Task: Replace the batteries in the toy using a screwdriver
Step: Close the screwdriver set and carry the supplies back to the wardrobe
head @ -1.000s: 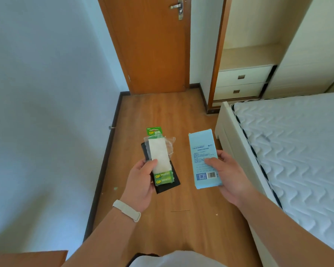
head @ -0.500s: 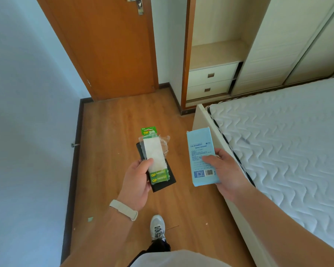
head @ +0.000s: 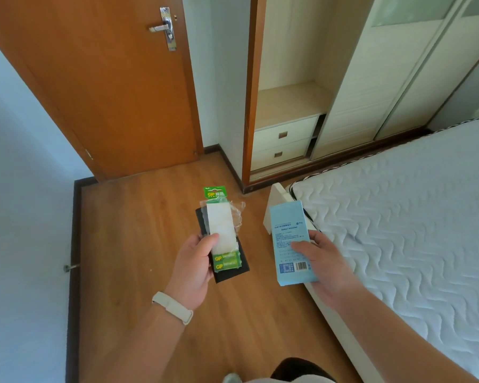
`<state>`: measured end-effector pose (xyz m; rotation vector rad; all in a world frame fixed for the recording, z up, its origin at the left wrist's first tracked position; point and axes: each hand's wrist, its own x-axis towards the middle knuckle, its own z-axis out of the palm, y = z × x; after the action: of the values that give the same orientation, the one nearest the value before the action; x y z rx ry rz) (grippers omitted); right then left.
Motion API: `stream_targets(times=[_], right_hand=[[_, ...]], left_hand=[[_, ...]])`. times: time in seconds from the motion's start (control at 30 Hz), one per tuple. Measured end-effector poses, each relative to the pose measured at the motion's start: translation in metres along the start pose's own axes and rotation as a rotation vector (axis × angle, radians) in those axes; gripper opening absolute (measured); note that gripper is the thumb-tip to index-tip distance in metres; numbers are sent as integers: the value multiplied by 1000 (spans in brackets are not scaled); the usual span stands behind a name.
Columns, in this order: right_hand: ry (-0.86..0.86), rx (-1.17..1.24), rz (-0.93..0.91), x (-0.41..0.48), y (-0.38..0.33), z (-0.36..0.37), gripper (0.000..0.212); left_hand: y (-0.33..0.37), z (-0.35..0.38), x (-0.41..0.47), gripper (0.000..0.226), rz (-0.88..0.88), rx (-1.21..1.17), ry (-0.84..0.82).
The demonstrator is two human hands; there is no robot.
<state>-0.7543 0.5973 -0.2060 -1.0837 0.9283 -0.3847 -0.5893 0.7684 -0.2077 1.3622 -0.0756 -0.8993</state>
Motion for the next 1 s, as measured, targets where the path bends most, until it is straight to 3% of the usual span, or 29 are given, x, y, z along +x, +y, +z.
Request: stream_targets(times=[0.47, 1.0], right_hand=[[6, 57, 27, 177, -57, 20, 20], [59, -2, -21, 384, -212, -20, 26]], left_hand=[[55, 37, 172, 21, -58, 77, 38], [163, 191, 383, 20, -36, 74, -17]])
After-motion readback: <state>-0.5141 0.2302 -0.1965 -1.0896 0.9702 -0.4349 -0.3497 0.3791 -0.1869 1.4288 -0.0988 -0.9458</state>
